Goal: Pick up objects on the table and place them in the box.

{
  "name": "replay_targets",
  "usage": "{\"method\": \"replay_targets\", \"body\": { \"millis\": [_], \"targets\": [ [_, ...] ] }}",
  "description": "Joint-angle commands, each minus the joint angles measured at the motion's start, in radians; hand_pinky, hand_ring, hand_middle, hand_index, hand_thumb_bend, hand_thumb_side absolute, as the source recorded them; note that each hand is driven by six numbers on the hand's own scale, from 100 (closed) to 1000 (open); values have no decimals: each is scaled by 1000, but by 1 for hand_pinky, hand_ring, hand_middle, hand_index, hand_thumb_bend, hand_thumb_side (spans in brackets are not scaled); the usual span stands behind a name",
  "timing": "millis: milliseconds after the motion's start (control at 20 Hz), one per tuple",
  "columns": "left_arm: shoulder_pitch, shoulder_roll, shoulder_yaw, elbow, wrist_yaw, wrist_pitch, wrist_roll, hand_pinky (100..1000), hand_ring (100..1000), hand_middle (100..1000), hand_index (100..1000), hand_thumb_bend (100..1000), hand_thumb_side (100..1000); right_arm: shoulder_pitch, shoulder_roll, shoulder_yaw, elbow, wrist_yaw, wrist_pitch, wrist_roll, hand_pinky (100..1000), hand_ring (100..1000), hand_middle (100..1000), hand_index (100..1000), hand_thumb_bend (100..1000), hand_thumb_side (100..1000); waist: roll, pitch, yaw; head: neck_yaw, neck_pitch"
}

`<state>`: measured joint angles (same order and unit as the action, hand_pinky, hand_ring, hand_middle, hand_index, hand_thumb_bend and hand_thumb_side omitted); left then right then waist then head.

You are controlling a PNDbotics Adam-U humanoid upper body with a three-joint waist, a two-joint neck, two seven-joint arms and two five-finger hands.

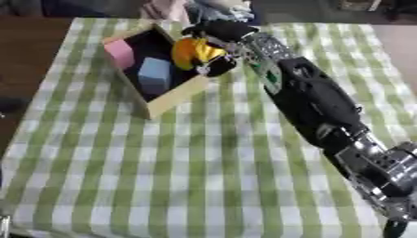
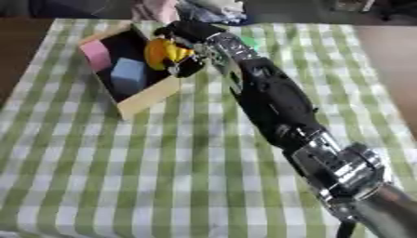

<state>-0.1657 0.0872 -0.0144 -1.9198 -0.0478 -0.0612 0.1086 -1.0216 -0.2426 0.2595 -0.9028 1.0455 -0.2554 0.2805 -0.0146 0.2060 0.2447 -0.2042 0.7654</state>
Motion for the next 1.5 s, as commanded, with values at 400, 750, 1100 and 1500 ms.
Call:
{"method": "replay_targets", "body": {
  "millis": [400, 750, 1100, 1500],
  "targets": [
    [-11, 10, 4, -24, 4, -5, -3, 674, 571, 732, 774, 106, 809, -29, -18, 50, -112, -65, -57, 131, 909, 895, 845, 1000, 100, 504, -5, -22, -2, -4, 5],
    [-11, 11, 5, -24, 4, -6, -5, 674, 571, 732, 774, 107, 810, -29, -40, 73, -194, -156, -51, 225, 907, 893, 847, 1000, 100, 527, -6, -22, -6, -1, 5],
    [-9, 10, 6, -21, 2, -6, -6, 674, 570, 732, 774, 108, 812, -37, -92, 39, -225, -289, 2, 245, 888, 874, 823, 992, 100, 415, -7, -21, -12, 2, 5],
    [-7, 6, 5, -16, -3, -3, -10, 674, 570, 732, 775, 105, 817, -52, -135, -42, -150, -309, 78, 148, 874, 861, 826, 990, 100, 279, -5, -16, -12, 4, 5]
  ]
}}
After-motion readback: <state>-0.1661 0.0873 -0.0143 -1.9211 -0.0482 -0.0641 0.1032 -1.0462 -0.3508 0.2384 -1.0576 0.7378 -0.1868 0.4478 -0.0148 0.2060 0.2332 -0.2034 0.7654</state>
